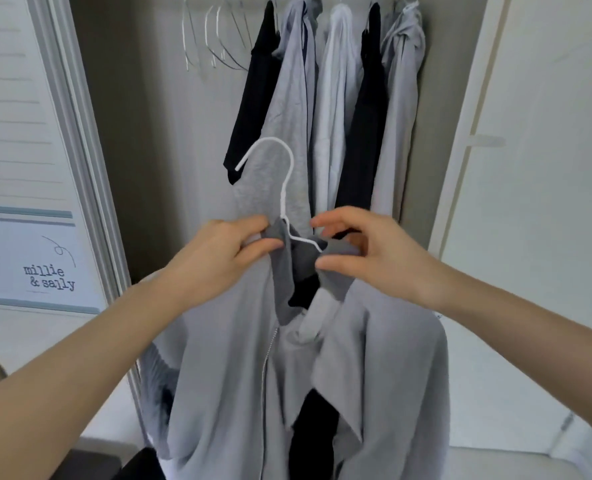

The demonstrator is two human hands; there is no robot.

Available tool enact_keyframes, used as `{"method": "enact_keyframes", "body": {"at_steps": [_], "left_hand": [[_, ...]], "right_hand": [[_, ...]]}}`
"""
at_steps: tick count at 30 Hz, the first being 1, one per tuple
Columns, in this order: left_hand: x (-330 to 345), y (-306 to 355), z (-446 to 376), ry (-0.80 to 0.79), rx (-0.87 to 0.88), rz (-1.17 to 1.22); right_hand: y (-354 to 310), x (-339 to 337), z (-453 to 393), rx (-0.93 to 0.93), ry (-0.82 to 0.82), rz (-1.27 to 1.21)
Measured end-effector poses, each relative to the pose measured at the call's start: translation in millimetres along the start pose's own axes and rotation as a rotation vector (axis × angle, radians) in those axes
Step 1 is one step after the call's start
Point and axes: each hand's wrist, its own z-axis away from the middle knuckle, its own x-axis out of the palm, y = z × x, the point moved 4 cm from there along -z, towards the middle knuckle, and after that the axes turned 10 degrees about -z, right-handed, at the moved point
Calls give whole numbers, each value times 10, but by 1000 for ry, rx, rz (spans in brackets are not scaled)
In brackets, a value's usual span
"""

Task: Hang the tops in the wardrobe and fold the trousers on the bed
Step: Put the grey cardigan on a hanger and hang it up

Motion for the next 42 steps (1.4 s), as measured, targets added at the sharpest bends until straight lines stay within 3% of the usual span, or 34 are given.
{"method": "enact_keyframes", "body": {"at_steps": [5, 11, 17, 20, 24, 28, 33, 36, 42], "left_hand": [[-90, -31, 5, 25, -71, 88], [-19, 215, -77, -156, 9, 76], [-356, -536, 137, -99, -177, 170], [-315, -643, 202, -150, -251, 298], [-171, -512, 204, -135, -212, 80], [-64, -221, 110, -88, -62, -234], [-123, -251, 18, 19, -92, -128], [-279, -451, 120, 135, -172, -29], [-338, -696, 29, 152, -161, -90]], "right_hand": [[350, 77, 86, 116, -13, 291], [79, 302, -34, 0, -17, 90], [93, -184, 0, 3, 172, -36], [118, -215, -23, 23, 129, -26], [97, -201, -84, 9, 186, -41], [7, -30, -155, -81, 87, 66], [-24, -156, -179, -119, 26, 69], [95, -361, -37, -22, -42, 28], [123, -424, 26, 153, -162, -120]]}}
